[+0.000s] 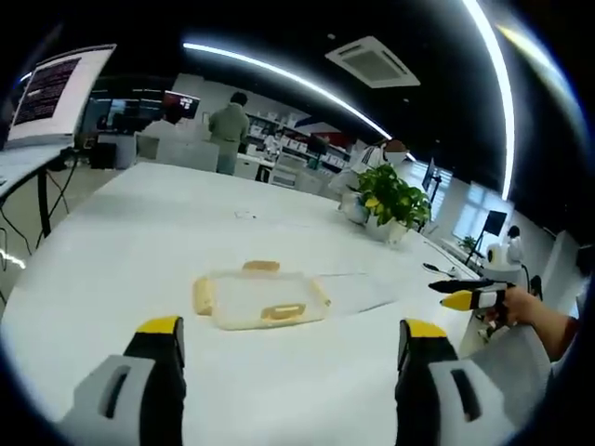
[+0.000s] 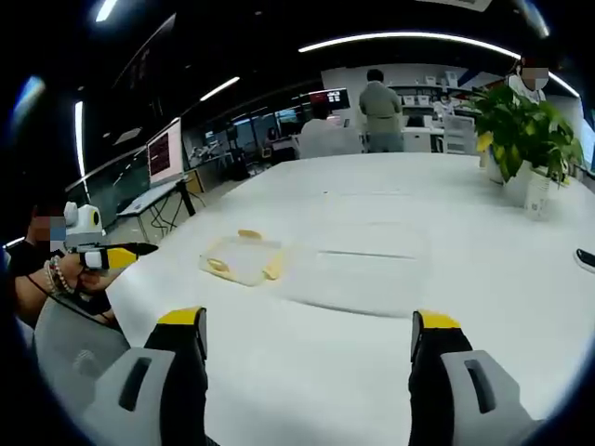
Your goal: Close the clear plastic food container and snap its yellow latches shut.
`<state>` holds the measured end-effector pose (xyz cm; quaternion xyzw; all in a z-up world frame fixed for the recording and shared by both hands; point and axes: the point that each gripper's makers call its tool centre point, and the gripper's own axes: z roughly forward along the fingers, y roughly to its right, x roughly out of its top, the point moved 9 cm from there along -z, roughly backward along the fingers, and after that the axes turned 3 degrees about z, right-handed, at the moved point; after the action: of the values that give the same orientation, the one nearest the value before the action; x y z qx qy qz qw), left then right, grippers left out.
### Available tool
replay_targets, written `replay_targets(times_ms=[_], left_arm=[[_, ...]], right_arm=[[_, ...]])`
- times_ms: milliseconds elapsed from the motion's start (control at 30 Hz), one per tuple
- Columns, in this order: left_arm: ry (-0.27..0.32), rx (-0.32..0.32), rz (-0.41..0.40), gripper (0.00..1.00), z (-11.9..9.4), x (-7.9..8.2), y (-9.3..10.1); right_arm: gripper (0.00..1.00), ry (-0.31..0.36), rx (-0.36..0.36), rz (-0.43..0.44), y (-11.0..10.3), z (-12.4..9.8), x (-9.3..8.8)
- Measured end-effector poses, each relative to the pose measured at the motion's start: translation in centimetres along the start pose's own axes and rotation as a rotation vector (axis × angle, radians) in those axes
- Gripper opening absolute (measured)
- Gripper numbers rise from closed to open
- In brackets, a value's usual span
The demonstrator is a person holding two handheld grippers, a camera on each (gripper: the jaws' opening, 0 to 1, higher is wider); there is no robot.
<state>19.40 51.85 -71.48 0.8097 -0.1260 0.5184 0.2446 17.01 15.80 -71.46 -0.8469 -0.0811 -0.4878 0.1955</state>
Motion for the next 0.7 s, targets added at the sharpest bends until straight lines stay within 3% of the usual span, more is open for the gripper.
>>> replay_targets(times_ms=[700], left_arm=[[-0.009, 0.019, 0.002, 0.92, 0.10, -0.09, -0.39]], right_arm=[[0.88, 0.002, -0.019, 0.038, 0.56, -0.15, -0.12]])
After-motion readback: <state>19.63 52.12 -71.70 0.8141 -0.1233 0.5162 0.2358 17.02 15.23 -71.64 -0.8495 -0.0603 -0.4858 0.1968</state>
